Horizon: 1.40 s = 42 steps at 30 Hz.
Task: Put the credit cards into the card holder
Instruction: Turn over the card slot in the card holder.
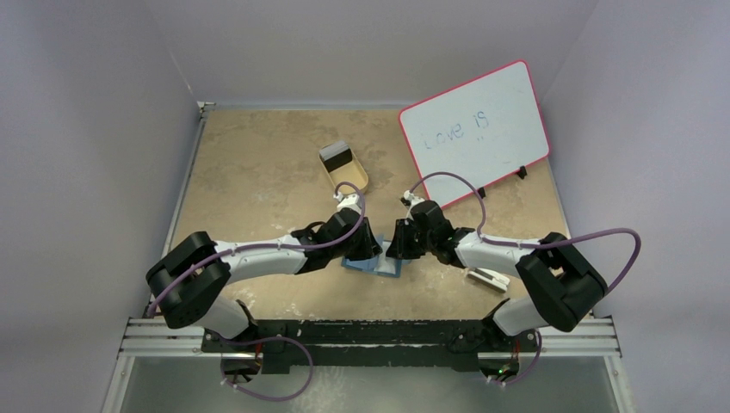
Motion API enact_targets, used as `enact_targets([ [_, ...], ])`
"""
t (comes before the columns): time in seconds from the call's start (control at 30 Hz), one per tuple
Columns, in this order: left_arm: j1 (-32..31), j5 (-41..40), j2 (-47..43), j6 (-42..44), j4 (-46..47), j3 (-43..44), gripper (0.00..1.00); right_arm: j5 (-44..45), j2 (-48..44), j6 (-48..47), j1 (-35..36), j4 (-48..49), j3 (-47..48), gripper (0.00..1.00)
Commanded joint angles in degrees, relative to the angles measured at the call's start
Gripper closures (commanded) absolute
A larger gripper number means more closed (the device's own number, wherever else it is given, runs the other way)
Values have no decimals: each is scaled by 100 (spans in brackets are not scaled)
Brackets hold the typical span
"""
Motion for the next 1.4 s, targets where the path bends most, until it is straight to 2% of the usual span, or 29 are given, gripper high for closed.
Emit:
enact_targets([
  [0.0,-39,-198,-124,92,-65,202,81,62,-91,-156,-25,-141,14,77],
  [0.37,-67,-271,-177,49,-74,232,77,40,-140,-171,-30,-103,-34,77],
  [0.77,-74,-370,-307,-8,100,126,76,31,-148,-211,-31,-125,-26,77],
  [1.37,-83,-315,-404,-111,332,31,87,83,-332,-215,-31,-250,18,77],
])
